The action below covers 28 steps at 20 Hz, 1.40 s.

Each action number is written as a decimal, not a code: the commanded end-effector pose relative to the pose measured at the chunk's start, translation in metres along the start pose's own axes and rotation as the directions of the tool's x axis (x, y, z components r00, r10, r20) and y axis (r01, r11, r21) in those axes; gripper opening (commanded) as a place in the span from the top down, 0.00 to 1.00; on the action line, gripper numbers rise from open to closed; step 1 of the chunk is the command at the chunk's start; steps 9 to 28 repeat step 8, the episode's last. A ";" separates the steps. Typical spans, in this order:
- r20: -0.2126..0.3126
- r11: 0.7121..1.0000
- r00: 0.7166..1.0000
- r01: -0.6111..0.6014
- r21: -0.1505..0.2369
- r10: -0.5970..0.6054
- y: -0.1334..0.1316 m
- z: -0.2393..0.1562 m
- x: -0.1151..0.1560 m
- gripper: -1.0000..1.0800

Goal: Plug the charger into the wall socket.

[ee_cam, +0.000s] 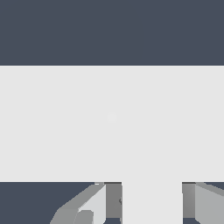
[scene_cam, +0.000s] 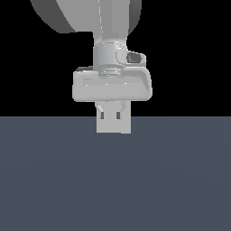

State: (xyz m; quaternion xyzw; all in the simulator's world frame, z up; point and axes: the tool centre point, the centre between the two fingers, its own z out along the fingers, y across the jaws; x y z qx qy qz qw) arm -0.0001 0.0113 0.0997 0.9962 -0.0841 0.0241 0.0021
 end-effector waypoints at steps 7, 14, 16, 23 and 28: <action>0.000 1.000 1.000 0.000 0.000 0.000 0.000 0.000 0.012 1.00; 0.000 1.000 1.000 0.000 0.000 0.000 0.000 0.000 0.012 1.00; 0.000 1.000 1.000 0.000 0.000 0.000 0.000 0.000 0.012 1.00; 0.000 1.000 1.000 0.000 0.000 0.000 0.000 0.000 0.012 1.00; 0.000 1.000 1.000 0.000 0.000 0.000 0.000 0.000 0.012 1.00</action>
